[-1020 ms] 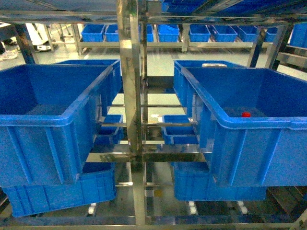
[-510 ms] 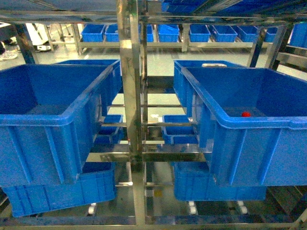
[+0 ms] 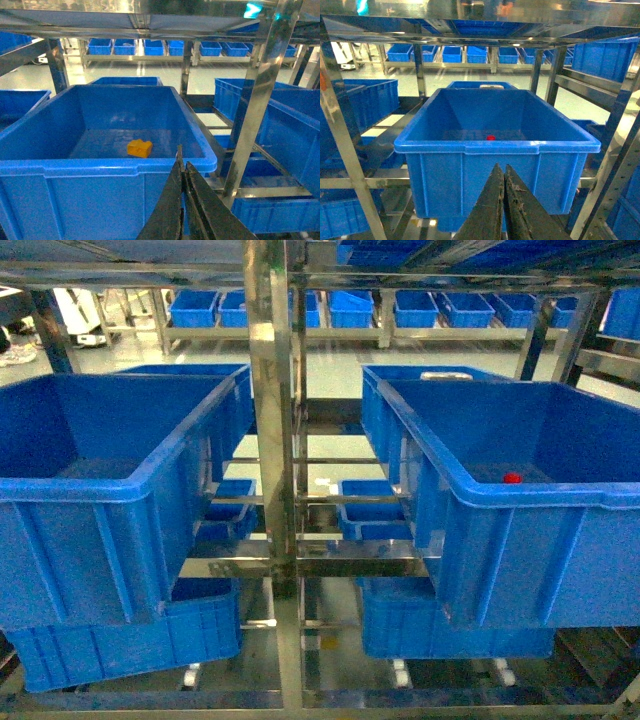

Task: Sort and place red and yellow blocks in left bins

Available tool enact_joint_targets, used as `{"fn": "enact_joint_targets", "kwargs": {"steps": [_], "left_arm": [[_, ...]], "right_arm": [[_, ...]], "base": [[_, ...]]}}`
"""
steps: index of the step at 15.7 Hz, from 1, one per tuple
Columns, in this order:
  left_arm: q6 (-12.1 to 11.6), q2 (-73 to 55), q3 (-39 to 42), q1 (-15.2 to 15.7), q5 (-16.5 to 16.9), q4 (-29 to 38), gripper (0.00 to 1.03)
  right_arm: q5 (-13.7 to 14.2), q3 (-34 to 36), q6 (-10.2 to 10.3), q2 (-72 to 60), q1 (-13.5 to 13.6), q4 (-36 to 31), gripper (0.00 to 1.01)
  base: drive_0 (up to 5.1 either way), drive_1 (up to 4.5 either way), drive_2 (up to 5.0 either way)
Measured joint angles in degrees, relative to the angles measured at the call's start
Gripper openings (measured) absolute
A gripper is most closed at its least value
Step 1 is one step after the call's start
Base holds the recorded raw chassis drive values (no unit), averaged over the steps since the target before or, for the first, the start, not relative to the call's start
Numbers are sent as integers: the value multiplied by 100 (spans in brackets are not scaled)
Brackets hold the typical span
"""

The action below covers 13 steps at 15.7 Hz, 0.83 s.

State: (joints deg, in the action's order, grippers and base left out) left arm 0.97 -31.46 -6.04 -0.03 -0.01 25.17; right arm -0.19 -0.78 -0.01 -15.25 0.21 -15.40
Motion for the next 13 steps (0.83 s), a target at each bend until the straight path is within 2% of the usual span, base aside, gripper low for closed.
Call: {"fn": "enact_joint_targets", "kwargs": {"steps": [4,5,6,7,13], "left_arm": [[0,796,306,0,-2,-476,2],[0,975,350,0,-2,-612,2],[0,1139,389,0,-7,-743,2],[-2,1237,520,2,13,-658,2],[0,2083,520,2,-2,-1449,2]], "right_arm": [[0,0,0,505,0,507,2],[2,-4,0,778,0,901,2],[2,-4,0,1425,0,1585,2],[11,-20,-2,1486,0,1510,2],[17,-4,0,1495,0,1565,2]], "base": [[0,0,0],[0,0,0],[0,0,0],[0,0,0],[0,0,0]]}}
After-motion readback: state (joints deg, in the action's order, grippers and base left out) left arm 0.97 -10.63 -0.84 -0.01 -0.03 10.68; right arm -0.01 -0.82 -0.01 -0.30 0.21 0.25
